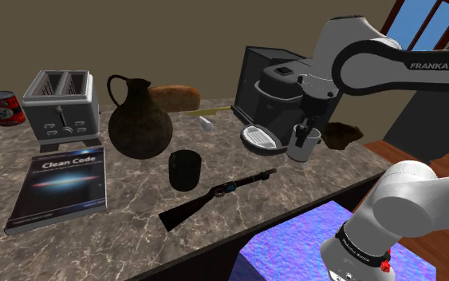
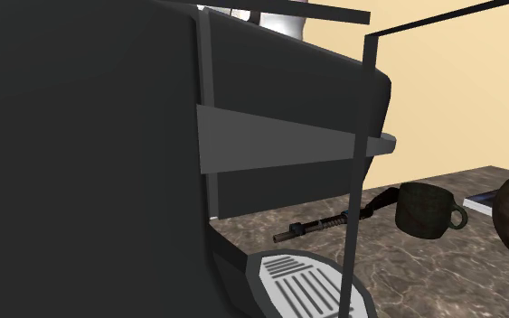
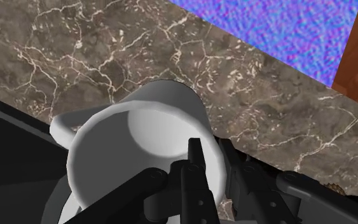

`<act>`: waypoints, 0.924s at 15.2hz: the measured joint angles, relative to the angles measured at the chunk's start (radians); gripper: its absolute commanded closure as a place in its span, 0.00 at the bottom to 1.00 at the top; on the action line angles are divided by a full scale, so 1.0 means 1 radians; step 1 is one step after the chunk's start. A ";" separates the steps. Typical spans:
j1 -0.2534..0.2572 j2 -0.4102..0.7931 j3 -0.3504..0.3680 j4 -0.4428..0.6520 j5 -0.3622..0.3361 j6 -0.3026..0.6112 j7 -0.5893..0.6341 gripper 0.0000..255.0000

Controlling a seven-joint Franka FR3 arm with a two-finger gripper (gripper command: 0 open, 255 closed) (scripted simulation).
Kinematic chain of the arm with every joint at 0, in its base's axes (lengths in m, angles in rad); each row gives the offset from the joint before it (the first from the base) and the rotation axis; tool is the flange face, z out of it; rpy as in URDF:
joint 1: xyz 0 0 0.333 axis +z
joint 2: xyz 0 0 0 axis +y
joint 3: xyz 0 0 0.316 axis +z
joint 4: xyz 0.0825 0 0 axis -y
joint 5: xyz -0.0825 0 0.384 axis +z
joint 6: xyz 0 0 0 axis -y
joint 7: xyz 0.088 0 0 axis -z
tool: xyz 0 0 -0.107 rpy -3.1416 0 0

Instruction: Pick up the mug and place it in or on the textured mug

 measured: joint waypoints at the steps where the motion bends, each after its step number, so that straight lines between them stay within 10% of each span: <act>1: 0.001 -0.001 0.001 0.014 0.001 -0.014 0.001 1.00; 14: 0.021 0.162 0.083 0.228 0.048 -0.068 0.084 1.00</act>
